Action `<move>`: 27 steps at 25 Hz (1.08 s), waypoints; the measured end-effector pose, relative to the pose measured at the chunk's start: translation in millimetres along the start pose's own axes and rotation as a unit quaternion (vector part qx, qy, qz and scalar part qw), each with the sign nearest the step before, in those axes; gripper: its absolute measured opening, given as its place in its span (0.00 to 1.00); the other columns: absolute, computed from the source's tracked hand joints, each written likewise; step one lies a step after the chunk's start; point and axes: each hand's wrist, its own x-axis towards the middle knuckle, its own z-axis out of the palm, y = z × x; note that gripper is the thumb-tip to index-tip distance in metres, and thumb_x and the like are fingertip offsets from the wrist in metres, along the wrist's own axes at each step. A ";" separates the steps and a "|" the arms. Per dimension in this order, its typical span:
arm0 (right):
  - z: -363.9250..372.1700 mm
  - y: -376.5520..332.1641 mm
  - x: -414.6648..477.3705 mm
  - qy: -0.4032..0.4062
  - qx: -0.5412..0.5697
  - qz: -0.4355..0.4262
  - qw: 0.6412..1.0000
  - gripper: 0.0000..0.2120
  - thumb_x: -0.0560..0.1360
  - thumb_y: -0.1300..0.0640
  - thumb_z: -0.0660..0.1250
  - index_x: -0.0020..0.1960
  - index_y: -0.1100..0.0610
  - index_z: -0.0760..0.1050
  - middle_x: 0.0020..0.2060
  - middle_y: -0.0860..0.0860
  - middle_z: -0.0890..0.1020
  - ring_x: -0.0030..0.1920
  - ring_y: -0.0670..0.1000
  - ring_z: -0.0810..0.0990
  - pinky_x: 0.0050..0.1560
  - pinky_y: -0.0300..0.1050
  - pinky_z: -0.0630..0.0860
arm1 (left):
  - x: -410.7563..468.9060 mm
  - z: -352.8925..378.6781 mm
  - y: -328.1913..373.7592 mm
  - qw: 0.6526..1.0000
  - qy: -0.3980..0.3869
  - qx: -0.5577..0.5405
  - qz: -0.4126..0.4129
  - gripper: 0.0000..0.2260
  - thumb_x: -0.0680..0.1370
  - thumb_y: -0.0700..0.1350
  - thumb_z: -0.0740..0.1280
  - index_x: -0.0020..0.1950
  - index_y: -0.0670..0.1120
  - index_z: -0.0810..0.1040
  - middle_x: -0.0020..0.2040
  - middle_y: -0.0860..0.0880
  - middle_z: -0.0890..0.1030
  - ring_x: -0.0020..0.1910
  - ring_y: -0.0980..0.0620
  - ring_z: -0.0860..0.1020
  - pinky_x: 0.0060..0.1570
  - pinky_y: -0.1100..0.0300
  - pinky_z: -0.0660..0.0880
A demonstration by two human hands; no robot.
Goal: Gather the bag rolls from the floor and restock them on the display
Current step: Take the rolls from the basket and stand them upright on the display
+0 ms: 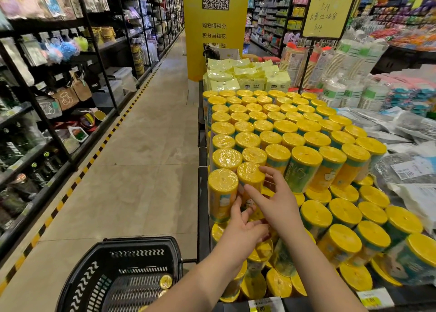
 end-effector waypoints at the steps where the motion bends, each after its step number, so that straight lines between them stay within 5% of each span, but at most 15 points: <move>1: -1.8 0.0 -0.5 -0.011 -0.004 -0.002 1.000 0.28 0.73 0.43 0.75 0.70 0.40 0.70 0.65 0.41 0.75 0.63 0.42 0.75 0.56 0.39 0.75 | -3.1 0.2 1.6 1.000 0.000 0.010 0.000 0.45 0.78 0.33 0.68 0.82 0.58 0.43 0.78 0.49 0.65 0.64 0.52 0.79 0.58 0.54 0.80; 6: -22.9 -1.9 -13.4 -0.051 -0.043 -0.006 0.998 0.31 0.76 0.39 0.70 0.76 0.38 0.64 0.70 0.42 0.73 0.67 0.43 0.73 0.64 0.48 0.75 | -30.1 -11.1 11.5 0.987 -0.018 0.159 0.019 0.39 0.78 0.43 0.70 0.81 0.60 0.51 0.77 0.50 0.66 0.60 0.57 0.81 0.59 0.52 0.80; 11: -43.4 -20.4 -46.4 -0.065 -0.150 -0.077 0.983 0.29 0.77 0.44 0.70 0.75 0.48 0.68 0.68 0.46 0.74 0.69 0.46 0.71 0.66 0.44 0.71 | -73.8 -34.5 45.5 0.897 0.001 0.421 0.135 0.29 0.79 0.50 0.69 0.78 0.58 0.63 0.72 0.55 0.69 0.60 0.63 0.77 0.60 0.55 0.79; 15: -42.3 -48.4 -80.5 -0.125 -0.217 -0.192 0.949 0.25 0.77 0.46 0.70 0.73 0.47 0.71 0.66 0.46 0.75 0.66 0.47 0.72 0.64 0.43 0.71 | -115.1 -59.8 63.4 0.749 0.029 0.630 0.203 0.29 0.80 0.55 0.66 0.79 0.55 0.61 0.74 0.53 0.65 0.71 0.56 0.68 0.67 0.56 0.71; 19: -2.7 -72.9 -108.6 -0.182 -0.257 -0.252 0.915 0.27 0.75 0.44 0.70 0.73 0.47 0.70 0.66 0.48 0.75 0.66 0.52 0.73 0.63 0.48 0.75 | -150.6 -86.2 57.5 0.634 0.113 0.755 0.123 0.29 0.81 0.54 0.65 0.80 0.55 0.58 0.80 0.48 0.56 0.78 0.47 0.59 0.71 0.51 0.68; 23: 41.6 -90.7 -126.9 -0.251 -0.270 -0.271 0.889 0.29 0.76 0.42 0.69 0.74 0.46 0.68 0.67 0.49 0.74 0.67 0.54 0.73 0.62 0.50 0.75 | -181.0 -119.2 37.5 0.608 0.144 0.777 0.071 0.30 0.80 0.53 0.66 0.79 0.54 0.58 0.81 0.46 0.56 0.79 0.45 0.57 0.74 0.47 0.65; 27: 88.7 -106.9 -139.4 -0.295 -0.279 -0.273 0.872 0.28 0.77 0.42 0.67 0.75 0.45 0.66 0.68 0.47 0.73 0.66 0.52 0.74 0.62 0.49 0.74 | -193.0 -165.4 26.2 0.620 0.149 0.769 0.050 0.29 0.80 0.54 0.66 0.79 0.54 0.59 0.80 0.46 0.56 0.79 0.45 0.57 0.74 0.48 0.65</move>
